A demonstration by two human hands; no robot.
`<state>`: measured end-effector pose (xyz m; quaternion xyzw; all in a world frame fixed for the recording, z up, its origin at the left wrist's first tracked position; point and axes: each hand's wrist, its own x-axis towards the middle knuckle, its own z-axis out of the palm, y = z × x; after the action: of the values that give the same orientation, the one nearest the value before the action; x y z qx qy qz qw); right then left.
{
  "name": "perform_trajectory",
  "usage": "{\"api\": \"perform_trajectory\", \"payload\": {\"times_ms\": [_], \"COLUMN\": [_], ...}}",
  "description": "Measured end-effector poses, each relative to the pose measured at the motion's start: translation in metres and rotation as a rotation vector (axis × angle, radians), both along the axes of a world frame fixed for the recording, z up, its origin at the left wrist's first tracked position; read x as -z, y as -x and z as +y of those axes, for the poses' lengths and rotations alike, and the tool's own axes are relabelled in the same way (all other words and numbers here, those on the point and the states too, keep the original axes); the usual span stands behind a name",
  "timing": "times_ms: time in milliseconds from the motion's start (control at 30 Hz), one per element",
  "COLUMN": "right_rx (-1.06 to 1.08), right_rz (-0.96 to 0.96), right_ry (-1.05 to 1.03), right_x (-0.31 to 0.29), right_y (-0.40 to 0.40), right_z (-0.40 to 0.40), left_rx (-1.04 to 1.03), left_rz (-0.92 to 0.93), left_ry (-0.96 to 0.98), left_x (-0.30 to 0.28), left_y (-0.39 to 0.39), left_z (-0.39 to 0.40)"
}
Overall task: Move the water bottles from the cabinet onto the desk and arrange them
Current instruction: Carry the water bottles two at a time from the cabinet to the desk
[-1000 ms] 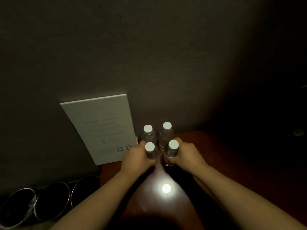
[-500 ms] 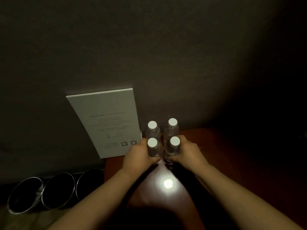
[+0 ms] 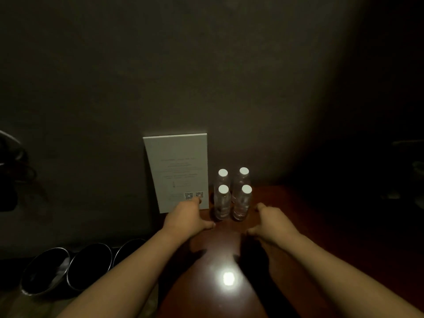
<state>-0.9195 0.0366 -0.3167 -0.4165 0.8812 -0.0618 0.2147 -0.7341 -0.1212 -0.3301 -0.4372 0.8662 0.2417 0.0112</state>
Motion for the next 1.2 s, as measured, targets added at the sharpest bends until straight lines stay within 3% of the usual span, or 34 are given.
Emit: {"api": "perform_trajectory", "payload": {"times_ms": [233,500,667,867,1200], "right_rx": [-0.239,-0.621,-0.804,-1.072,-1.558], "right_rz": [0.125,0.087,0.105,0.078,0.056], "right_ry": [0.068,0.09,0.138,0.192,0.197], "right_x": [-0.064,-0.106,-0.111,-0.117,-0.129], "right_y": [-0.126,-0.337,-0.494,-0.665,-0.886], "right_z": [-0.005,-0.038,-0.061,-0.08,-0.104], "left_rx": [0.042,-0.051,-0.224,-0.491,-0.94], "left_rz": [-0.007,-0.106,-0.173,-0.254,-0.261], "left_ry": [0.124,0.145,0.268,0.273,0.203], "left_x": [-0.068,-0.115,-0.122,-0.14,-0.136], "left_y": [-0.111,-0.354,-0.528,-0.706,-0.896], "left_z": [0.013,0.028,0.059,0.107,0.173]}}
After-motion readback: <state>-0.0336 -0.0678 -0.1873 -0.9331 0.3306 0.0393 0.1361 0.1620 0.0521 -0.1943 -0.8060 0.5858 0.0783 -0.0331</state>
